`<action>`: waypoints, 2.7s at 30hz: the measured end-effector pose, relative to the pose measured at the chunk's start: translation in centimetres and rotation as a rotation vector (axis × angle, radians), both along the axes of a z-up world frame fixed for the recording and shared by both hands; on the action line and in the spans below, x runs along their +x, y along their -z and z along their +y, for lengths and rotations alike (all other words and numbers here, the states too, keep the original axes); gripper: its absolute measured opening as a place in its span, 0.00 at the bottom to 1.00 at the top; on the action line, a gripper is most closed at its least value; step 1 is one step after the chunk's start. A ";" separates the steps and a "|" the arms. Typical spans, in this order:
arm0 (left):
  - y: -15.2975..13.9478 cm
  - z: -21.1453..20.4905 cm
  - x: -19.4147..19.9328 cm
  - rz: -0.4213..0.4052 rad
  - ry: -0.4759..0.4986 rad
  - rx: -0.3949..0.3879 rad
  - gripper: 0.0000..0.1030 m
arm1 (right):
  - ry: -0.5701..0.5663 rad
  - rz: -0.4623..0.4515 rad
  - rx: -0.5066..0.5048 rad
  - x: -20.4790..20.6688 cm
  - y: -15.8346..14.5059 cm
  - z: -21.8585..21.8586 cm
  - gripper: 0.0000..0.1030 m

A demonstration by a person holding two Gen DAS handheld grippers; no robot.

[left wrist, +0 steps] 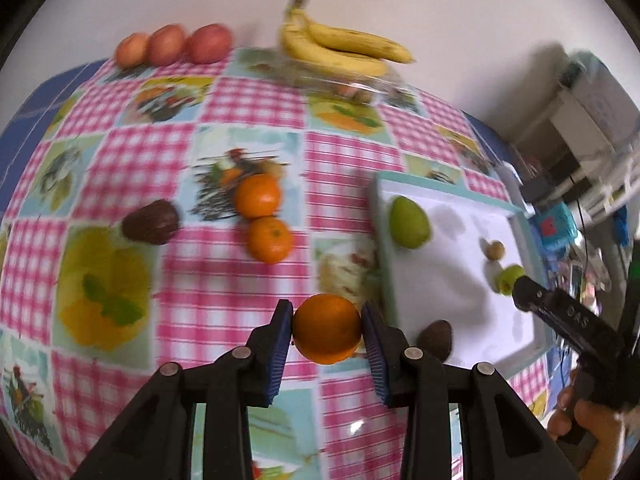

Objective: Organize fruits
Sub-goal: 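Lower the date into the tray and open the right gripper while the left gripper releases the orange there, then move both grippers back toward the remaining fruits on the tablecloth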

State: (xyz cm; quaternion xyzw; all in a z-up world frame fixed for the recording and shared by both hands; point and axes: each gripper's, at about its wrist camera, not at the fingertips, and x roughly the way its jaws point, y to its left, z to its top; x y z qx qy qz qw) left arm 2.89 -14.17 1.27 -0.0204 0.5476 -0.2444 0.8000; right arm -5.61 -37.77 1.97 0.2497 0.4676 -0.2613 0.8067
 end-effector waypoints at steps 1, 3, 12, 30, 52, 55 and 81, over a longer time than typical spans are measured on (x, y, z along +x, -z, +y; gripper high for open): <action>-0.1 -0.8 -0.3 -0.014 0.020 0.006 0.36 | 0.014 0.000 -0.003 -0.3 0.0 -0.6 0.57; -0.2 -2.3 -1.0 -0.046 0.063 0.013 0.36 | 0.041 0.002 -0.009 -1.0 0.1 -1.6 0.57; -0.6 -7.6 -2.2 -0.147 0.182 0.005 0.36 | 0.121 0.015 -0.040 -3.0 0.4 -4.4 0.57; 3.9 -10.2 -1.9 -0.122 0.217 0.080 0.36 | 0.126 0.078 0.045 -3.0 3.8 -5.6 0.57; 2.5 -9.5 -1.8 -0.103 0.224 0.039 0.50 | 0.126 0.097 0.046 -2.7 4.1 -5.7 0.58; 1.8 -9.1 -1.7 -0.116 0.210 0.039 0.51 | 0.124 0.088 0.020 -2.6 3.5 -5.5 0.60; 1.7 8.8 5.7 0.062 -0.373 0.096 0.69 | -0.074 0.024 -0.109 0.6 0.3 0.2 0.60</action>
